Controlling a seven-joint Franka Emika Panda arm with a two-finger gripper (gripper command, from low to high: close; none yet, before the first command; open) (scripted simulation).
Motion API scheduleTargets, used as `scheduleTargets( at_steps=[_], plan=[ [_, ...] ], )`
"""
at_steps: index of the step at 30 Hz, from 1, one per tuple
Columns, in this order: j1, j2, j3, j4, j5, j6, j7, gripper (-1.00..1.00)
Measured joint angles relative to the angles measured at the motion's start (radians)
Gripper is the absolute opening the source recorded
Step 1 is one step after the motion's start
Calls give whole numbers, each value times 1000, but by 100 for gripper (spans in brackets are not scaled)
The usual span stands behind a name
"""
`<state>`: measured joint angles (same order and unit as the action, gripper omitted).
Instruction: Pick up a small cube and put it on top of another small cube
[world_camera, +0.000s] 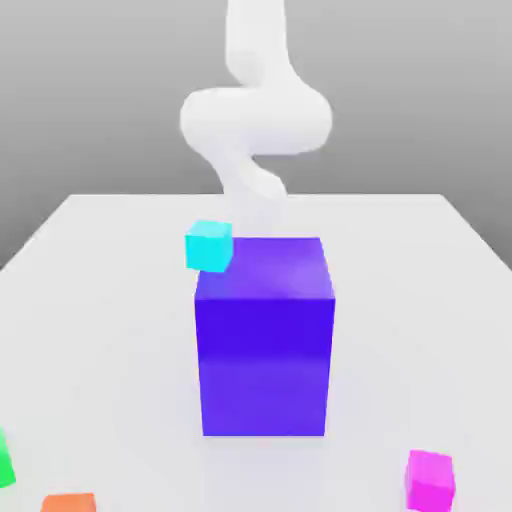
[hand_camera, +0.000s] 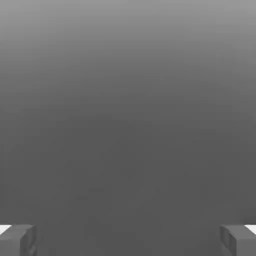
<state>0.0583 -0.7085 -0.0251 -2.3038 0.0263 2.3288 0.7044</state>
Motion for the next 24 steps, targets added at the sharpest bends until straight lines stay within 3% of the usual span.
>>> scheduleTargets(
  at_steps=[8, 16, 24],
  plan=[
    [173, 298, -63, -12, 89, 91, -312, 0],
    [272, 589, -50, -23, 161, 181, -607, 0],
    [345, 867, -13, -39, 115, 283, -818, 0]
  ],
)
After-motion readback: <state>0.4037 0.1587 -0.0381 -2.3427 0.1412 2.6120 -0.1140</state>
